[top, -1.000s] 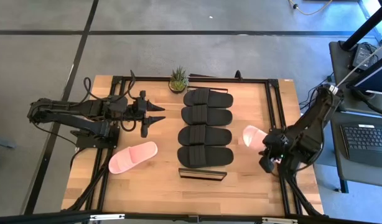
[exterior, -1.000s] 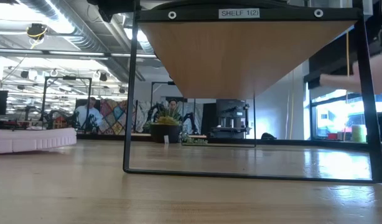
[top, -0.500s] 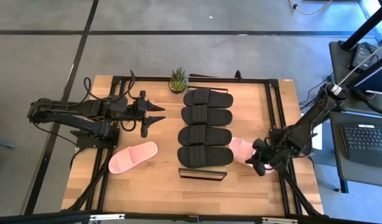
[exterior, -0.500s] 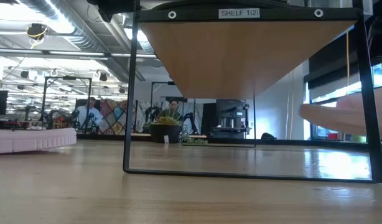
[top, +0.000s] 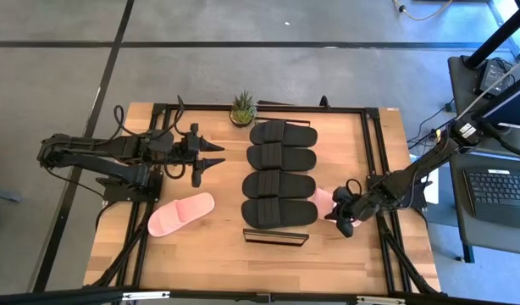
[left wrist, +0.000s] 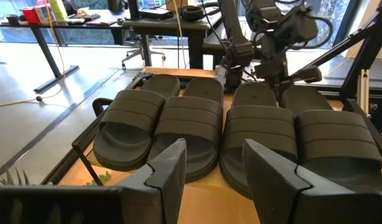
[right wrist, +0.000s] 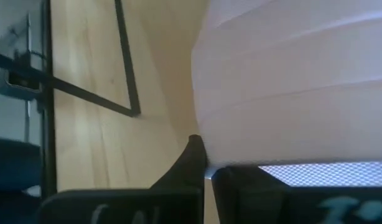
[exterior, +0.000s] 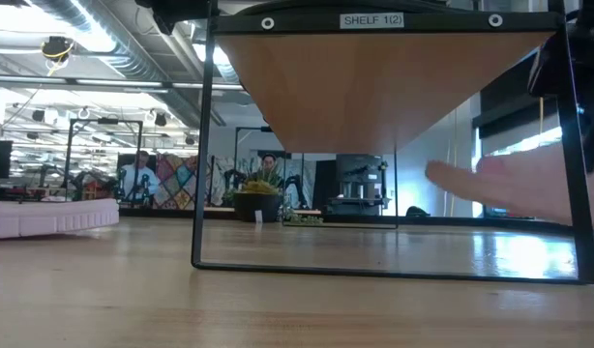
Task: Pick and place slides into the shelf
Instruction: Put the right pink slipper under the shelf, then put the pink slipper under the shelf
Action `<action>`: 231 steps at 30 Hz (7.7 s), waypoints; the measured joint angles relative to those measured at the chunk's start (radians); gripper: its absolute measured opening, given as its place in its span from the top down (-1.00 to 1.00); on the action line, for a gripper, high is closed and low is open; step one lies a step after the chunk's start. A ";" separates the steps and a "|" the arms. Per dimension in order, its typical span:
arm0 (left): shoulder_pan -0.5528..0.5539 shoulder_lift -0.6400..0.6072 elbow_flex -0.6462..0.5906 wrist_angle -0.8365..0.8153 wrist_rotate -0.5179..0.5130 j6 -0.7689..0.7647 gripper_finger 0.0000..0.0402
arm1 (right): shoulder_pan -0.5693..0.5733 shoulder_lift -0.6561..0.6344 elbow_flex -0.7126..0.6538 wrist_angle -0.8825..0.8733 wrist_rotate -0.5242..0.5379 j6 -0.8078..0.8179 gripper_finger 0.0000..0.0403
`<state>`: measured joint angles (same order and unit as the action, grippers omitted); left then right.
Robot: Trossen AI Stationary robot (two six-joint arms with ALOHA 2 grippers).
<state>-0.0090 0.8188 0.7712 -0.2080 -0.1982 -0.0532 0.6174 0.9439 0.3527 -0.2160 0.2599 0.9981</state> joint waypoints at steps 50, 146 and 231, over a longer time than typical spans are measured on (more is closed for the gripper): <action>0.000 0.000 0.000 -0.031 0.000 0.003 0.26 | 0.014 0.107 0.173 -0.119 -0.479 0.335 0.57; -0.044 0.000 0.000 -0.054 0.002 -0.102 0.26 | -0.245 -0.311 0.146 -0.267 0.082 0.043 0.57; -0.817 0.329 0.285 -1.108 0.186 -2.236 0.06 | -0.356 -0.589 0.146 -0.066 0.204 -0.482 0.57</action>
<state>-0.8264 1.1480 1.0565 -1.3156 -0.0123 -2.2888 0.2619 0.3550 0.4992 -0.2825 0.4642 0.5162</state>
